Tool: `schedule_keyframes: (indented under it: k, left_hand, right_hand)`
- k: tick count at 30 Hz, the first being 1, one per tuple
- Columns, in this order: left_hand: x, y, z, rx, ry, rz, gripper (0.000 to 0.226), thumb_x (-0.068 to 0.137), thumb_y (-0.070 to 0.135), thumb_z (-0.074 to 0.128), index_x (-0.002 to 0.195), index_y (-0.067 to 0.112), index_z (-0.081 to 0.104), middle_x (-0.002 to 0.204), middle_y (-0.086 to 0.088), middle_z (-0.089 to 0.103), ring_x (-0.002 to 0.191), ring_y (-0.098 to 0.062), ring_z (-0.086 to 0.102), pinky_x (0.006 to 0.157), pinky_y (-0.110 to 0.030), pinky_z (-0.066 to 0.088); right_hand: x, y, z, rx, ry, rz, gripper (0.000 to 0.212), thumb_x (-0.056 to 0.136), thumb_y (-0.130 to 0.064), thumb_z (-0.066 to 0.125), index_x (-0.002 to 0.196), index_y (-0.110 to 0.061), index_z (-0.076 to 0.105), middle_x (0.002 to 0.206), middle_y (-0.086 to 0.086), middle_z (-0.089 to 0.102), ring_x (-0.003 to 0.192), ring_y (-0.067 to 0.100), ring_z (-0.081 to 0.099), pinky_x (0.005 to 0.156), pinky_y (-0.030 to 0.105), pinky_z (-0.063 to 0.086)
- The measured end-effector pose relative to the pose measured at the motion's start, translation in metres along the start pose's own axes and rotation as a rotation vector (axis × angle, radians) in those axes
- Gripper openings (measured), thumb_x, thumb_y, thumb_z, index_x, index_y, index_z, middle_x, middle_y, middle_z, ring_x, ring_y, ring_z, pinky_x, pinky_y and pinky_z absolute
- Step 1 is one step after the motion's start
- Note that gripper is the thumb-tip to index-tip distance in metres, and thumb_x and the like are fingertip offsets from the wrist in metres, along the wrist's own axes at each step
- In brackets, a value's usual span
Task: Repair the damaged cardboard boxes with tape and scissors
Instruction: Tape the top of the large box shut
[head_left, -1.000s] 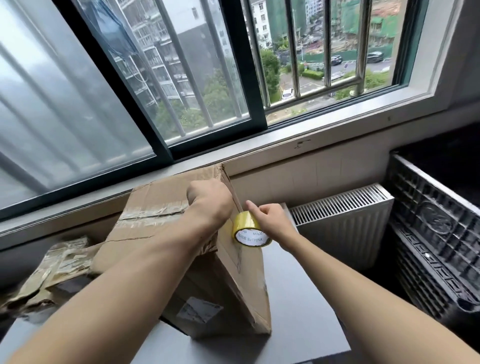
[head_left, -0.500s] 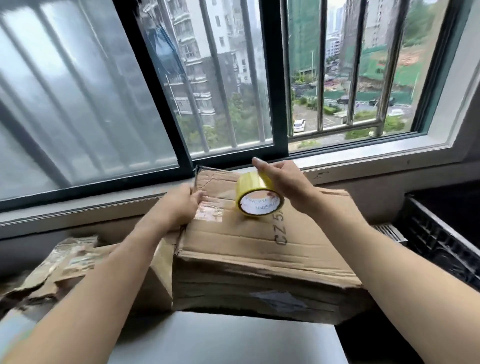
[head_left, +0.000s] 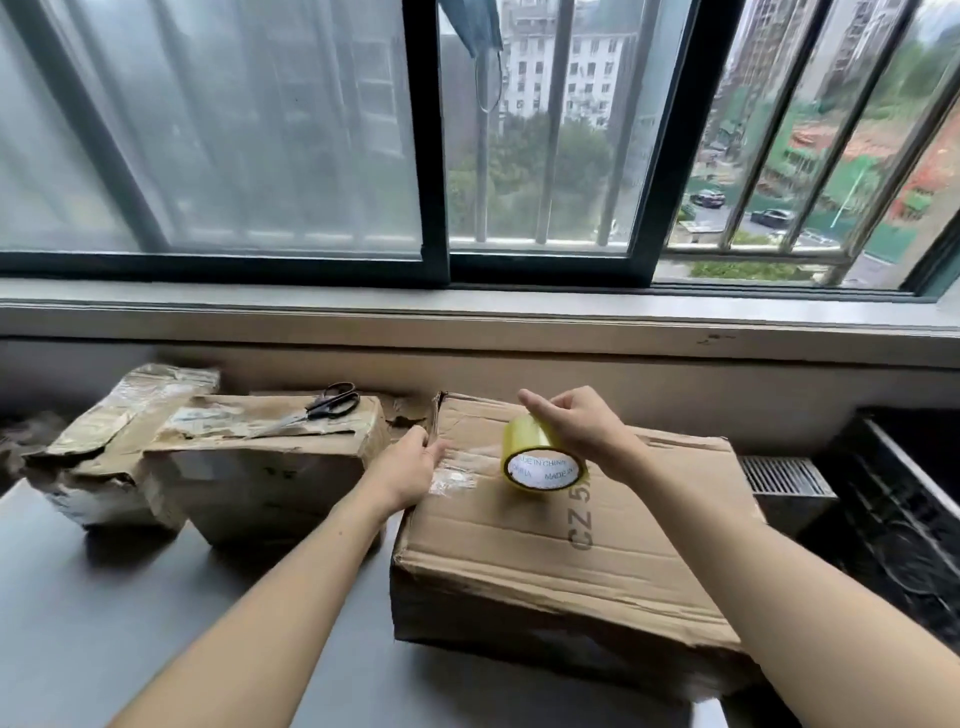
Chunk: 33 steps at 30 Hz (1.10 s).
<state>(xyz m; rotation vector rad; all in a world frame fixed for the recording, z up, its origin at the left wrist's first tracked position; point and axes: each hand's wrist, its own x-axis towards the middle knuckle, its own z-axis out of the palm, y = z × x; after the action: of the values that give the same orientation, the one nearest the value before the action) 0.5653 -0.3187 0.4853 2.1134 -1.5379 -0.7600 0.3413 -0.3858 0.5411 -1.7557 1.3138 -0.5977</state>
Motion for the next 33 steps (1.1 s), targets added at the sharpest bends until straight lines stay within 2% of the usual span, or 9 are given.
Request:
schedule_keyframes:
  k: [6,9,11,13,18,22,27,31,33]
  left_hand:
    - [0.004,-0.024,0.018,0.220,-0.052,-0.046,0.026,0.105,0.035,0.034,0.111,0.012,0.044,0.124,-0.021,0.060,0.115,-0.039,0.056,0.086,-0.041,0.043]
    - [0.005,-0.009,0.029,0.318,0.150,0.044,0.035,0.103,0.030,0.039,0.130,0.008,0.042,0.135,-0.016,0.048,0.122,-0.037,0.050,0.094,-0.045,0.041]
    - [0.007,-0.002,0.045,0.314,0.266,0.245,0.041,0.101,0.020,0.040,0.141,0.011,0.041,0.146,-0.010,0.041,0.132,-0.030,0.041,0.103,-0.042,0.036]
    - [0.009,0.000,0.058,0.346,0.220,0.342,0.049,0.101,0.019,0.035,0.149,0.015,0.035,0.157,-0.004,0.034,0.144,-0.023,0.029,0.114,-0.037,0.024]
    - [0.005,-0.003,0.068,0.417,0.126,0.233,0.066,0.097,0.041,-0.002,0.158,0.020,0.010,0.166,0.002,0.003,0.152,-0.017,-0.001,0.121,-0.042,0.003]
    - [0.006,-0.001,0.068,0.379,0.117,0.180,0.056,0.105,0.041,0.017,0.159,0.024,0.006,0.166,0.006,-0.004,0.151,-0.010,-0.007,0.122,-0.045,0.000]
    - [0.007,-0.001,0.069,0.383,0.112,0.166,0.056,0.105,0.041,0.018,0.158,0.027,0.004,0.166,0.008,-0.007,0.151,-0.008,-0.009,0.122,-0.047,0.000]
    - [0.008,0.007,0.067,0.421,0.077,0.132,0.056,0.105,0.040,0.017,0.158,0.025,0.004,0.166,0.006,-0.007,0.151,-0.010,-0.010,0.121,-0.051,-0.003]
    - [0.011,0.020,0.063,0.390,0.114,0.113,0.055,0.105,0.036,0.023,0.157,0.022,0.016,0.166,0.001,0.002,0.152,-0.014,-0.003,0.120,-0.053,-0.006]
  right_hand:
    - [-0.003,0.010,0.027,0.006,0.016,0.007,0.061,0.092,-0.055,0.063,0.055,-0.021,0.028,0.057,-0.002,0.022,0.050,0.014,0.018,0.046,0.029,0.015]
    - [-0.004,0.014,0.026,0.084,0.027,0.016,0.058,0.092,-0.053,0.063,0.059,-0.016,0.034,0.058,-0.002,0.022,0.052,0.013,0.018,0.047,0.029,0.014]
    - [-0.008,0.017,0.024,0.164,0.002,0.002,0.060,0.092,-0.053,0.064,0.064,-0.006,0.040,0.063,0.001,0.022,0.056,0.015,0.018,0.050,0.031,0.013]
    - [-0.013,0.023,0.024,0.262,0.000,0.012,0.068,0.091,-0.054,0.066,0.066,0.003,0.038,0.068,0.007,0.022,0.062,0.021,0.017,0.053,0.033,0.014]
    - [-0.020,0.035,0.040,0.490,0.035,0.113,0.073,0.076,-0.065,0.074,0.069,-0.015,0.022,0.065,0.005,0.025,0.059,0.022,0.023,0.057,0.035,0.019]
    - [-0.010,0.022,0.025,0.144,0.088,0.020,0.067,0.091,-0.047,0.068,0.048,-0.015,0.028,0.056,0.000,0.021,0.054,0.015,0.019,0.049,0.028,0.017]
    - [-0.011,0.039,-0.033,-0.405,0.082,0.023,0.068,0.091,-0.046,0.064,0.046,-0.018,0.022,0.046,-0.003,0.017,0.044,0.015,0.017,0.049,0.033,0.019]
    - [-0.016,0.050,-0.048,-0.382,0.028,-0.001,0.065,0.089,-0.049,0.066,0.049,-0.018,0.025,0.048,-0.004,0.021,0.045,0.013,0.019,0.050,0.031,0.019]
    - [-0.017,0.051,-0.047,-0.304,0.030,-0.017,0.065,0.090,-0.047,0.067,0.048,-0.018,0.026,0.047,-0.006,0.021,0.045,0.012,0.018,0.045,0.027,0.018]
